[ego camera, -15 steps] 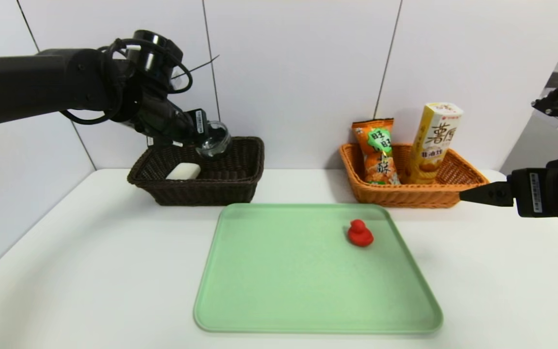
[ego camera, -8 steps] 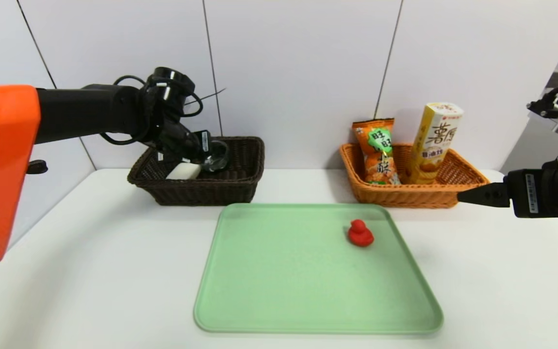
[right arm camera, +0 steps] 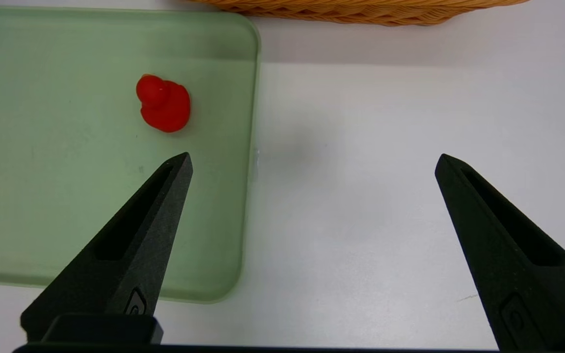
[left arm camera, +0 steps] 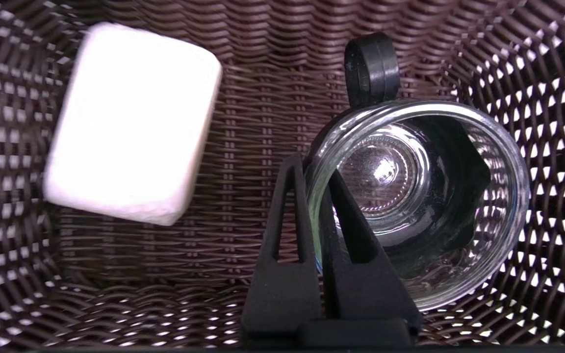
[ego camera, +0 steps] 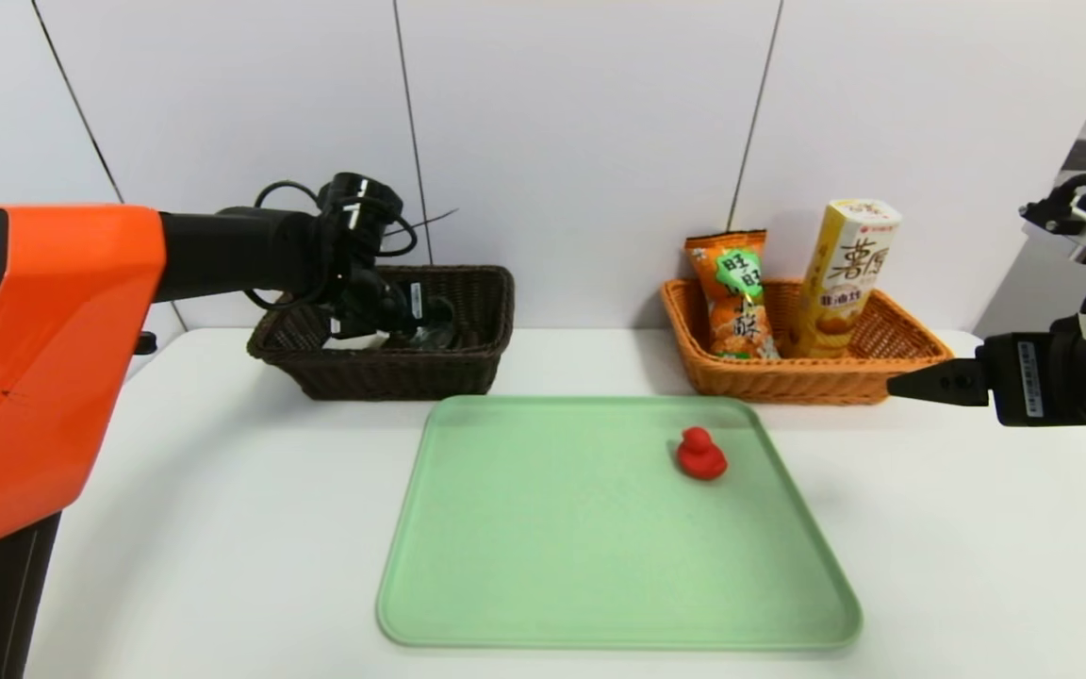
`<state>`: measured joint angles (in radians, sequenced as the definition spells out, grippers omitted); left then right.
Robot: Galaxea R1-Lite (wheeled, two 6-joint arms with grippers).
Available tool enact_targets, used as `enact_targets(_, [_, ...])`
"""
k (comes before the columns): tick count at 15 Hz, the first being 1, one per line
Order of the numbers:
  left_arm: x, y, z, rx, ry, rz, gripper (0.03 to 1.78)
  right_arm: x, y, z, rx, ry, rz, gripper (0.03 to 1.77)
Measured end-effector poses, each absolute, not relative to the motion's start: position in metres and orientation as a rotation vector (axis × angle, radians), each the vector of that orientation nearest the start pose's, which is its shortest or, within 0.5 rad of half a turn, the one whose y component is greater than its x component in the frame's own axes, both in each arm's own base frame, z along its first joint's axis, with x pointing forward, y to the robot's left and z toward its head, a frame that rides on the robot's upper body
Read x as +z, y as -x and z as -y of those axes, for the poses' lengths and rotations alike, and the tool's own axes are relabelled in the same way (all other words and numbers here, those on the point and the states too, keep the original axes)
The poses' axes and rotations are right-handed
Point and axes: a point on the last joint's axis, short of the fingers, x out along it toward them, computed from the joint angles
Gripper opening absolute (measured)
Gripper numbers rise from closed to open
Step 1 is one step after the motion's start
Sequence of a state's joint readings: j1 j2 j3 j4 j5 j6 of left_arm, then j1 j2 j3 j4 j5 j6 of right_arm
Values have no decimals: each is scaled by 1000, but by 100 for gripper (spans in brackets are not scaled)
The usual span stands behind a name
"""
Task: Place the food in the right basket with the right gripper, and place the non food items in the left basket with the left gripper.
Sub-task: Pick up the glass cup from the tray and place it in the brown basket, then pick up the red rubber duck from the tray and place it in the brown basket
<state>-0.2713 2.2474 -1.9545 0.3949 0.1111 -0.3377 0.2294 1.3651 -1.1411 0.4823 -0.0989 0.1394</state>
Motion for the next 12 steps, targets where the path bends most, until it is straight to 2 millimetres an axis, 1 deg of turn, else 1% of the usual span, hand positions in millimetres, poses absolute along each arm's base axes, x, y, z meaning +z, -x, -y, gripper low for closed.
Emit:
enact_targets(1, [189, -441, 119, -34, 186, -696, 10, 262, -199, -44, 75, -18, -704, 171])
enact_targets(2, [187, -442, 119, -27, 175, -691, 31, 262, -199, -44, 75, -18, -704, 171])
enact_targets(3, [187, -444, 119, -25, 174, -680, 47, 262, -199, -44, 75, -18, -704, 171])
enact_targets(5, [185, -446, 120, -27, 175, -672, 75, 262, -199, -44, 75, -17, -703, 171])
enact_targets(7, [186, -446, 119, -25, 176, -667, 97, 262, -199, -44, 76, -16, -703, 171])
enact_targets(8, [192, -444, 119, -28, 180, -652, 106, 262, -199, -44, 76, -16, -703, 171])
enact_targets(9, [204, -439, 119, -36, 187, -623, 114, 262, -199, -44, 76, -17, -703, 171])
enact_targets(11, [239, -421, 125, -75, 203, -540, 127, 262, -199, -44, 78, -14, -705, 171])
enact_targets(12, [259, -406, 131, -104, 210, -500, 132, 262, -199, -44, 79, -14, -704, 171])
